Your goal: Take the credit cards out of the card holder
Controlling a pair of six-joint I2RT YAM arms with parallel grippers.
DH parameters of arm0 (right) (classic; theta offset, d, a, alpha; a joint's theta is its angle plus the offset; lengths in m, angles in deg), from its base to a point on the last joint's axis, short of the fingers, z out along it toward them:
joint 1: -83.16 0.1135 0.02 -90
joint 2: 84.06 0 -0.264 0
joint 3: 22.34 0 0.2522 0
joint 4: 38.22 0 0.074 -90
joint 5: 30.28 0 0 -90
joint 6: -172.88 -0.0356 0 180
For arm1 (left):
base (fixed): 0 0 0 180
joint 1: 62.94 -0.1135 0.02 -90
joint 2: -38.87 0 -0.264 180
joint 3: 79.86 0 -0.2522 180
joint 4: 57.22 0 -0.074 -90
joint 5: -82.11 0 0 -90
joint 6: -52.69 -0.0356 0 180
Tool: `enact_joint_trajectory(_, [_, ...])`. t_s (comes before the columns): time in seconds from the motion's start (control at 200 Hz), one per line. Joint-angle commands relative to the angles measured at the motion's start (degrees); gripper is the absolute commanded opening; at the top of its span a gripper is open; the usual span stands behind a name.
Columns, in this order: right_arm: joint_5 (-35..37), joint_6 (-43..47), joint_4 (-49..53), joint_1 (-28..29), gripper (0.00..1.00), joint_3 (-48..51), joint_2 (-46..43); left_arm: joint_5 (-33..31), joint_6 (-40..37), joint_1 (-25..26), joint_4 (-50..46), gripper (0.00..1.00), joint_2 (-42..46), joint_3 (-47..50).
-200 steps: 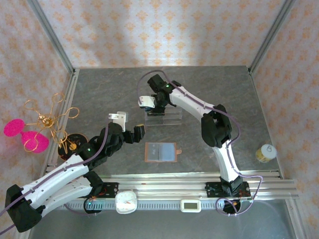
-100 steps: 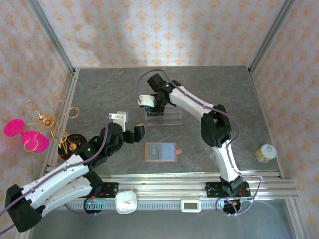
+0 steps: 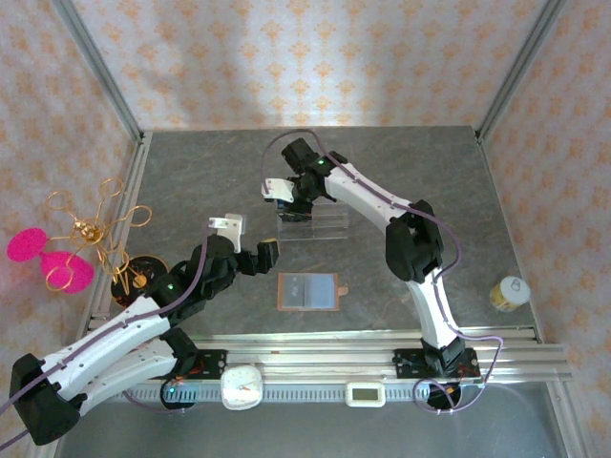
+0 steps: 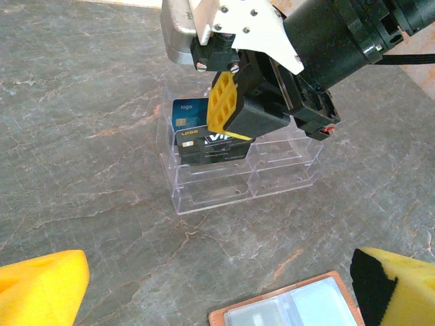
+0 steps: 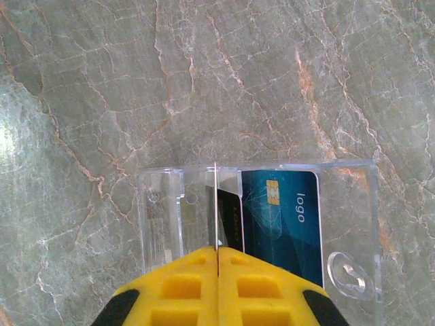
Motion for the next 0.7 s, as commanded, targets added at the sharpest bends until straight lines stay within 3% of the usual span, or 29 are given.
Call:
enact_joint_trajectory(0.0, [-0.2,-1.2,-0.8,-0.2,0.0,1.1,0.5,0.3,0.0,-0.7,1.2,0.99,0.7,0.8])
enact_joint_trajectory(0.35, [1.1,-2.9,-3.1,-0.3,0.0,3.6,0.8,0.3,-0.2,-0.8,1.4,0.99,0.4,0.8])
enact_joint_trajectory(0.491, [3.3,-5.4,-5.6,-0.4,0.24,3.4,-0.2,1.1,0.0,-0.8,1.5,0.99,0.2,0.6])
enact_joint_trajectory(0.696, [2.9,-8.9,-6.8,-0.4,0.33,3.2,-3.0,1.6,1.0,-0.8,1.7,0.99,0.9,0.8])
